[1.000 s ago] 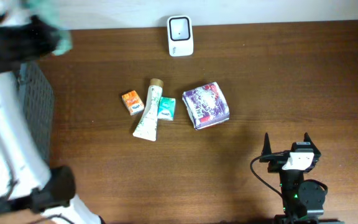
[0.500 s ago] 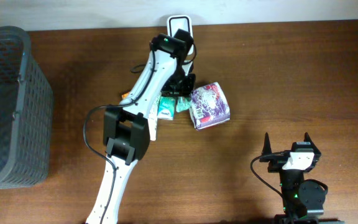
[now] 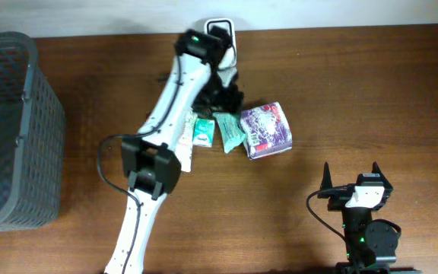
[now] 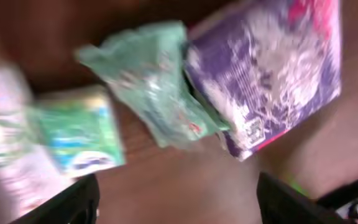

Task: Scan the item barcode
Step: 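Place the light-green pack on the table beside the tissue pack, then move the right gripper over the tissue pack and grasp it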

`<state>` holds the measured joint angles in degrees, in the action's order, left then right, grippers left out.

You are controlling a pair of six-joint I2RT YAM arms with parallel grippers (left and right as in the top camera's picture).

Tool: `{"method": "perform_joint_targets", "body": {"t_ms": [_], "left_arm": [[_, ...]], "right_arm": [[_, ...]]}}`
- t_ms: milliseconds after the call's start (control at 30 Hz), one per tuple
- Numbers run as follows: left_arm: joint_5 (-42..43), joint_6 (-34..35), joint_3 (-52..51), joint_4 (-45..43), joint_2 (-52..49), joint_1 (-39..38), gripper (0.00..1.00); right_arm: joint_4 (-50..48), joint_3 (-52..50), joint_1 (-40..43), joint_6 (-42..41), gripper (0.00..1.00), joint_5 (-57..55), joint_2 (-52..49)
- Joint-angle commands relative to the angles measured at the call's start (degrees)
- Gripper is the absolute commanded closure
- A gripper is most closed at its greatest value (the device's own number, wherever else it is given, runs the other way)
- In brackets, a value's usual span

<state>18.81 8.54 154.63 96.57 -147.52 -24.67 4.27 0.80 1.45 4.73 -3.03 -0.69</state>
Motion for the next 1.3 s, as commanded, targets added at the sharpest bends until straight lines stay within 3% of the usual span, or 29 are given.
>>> {"method": "perform_joint_targets", "body": {"t_ms": [0, 67, 300, 367, 567, 700, 900, 1000, 1100, 1200, 1267], "left_arm": [[-2.8, -0.9, 6.6, 0.2, 3.7, 3.6, 0.13], [-6.8, -1.0, 6.6, 0.2, 9.8, 7.2, 0.01], [-9.9, -1.4, 6.6, 0.2, 26.8, 21.6, 0.01], [-12.2, -1.4, 6.6, 0.2, 30.1, 28.9, 0.01], [-12.7, -1.4, 6.6, 0.2, 31.5, 51.4, 0.01], [-12.6, -1.4, 6.6, 0.2, 31.4, 61.6, 0.01], [-12.7, -1.4, 6.6, 0.1, 31.4, 63.6, 0.01], [-12.7, -1.4, 6.6, 0.1, 31.4, 63.6, 0.01], [-12.7, -1.4, 6.6, 0.1, 31.4, 63.6, 0.01], [-12.7, -1.4, 6.6, 0.1, 31.4, 63.6, 0.01], [-12.7, -1.4, 6.6, 0.1, 31.4, 63.6, 0.01]], "right_arm": [[0.0, -0.5, -0.3, 0.0, 0.01, -0.7, 0.3], [0.0, -0.5, -0.3, 0.0, 0.01, -0.7, 0.3], [0.0, -0.5, -0.3, 0.0, 0.01, -0.7, 0.3], [0.0, -0.5, -0.3, 0.0, 0.01, -0.7, 0.3], [0.0, -0.5, -0.3, 0.0, 0.01, -0.7, 0.3], [0.0, -0.5, -0.3, 0.0, 0.01, -0.7, 0.3], [-0.7, -0.5, -0.3, -0.1, 0.01, -0.4, 0.3], [-16.4, -0.5, -0.3, -0.9, 0.01, 18.4, 0.3], [-27.6, -0.5, -0.3, -0.9, 0.01, 23.2, 0.3], [-45.5, 0.7, -0.3, -0.4, 0.01, 22.3, 0.3], [-45.6, 6.9, -0.3, -0.4, 0.01, 21.4, -1.4]]}}
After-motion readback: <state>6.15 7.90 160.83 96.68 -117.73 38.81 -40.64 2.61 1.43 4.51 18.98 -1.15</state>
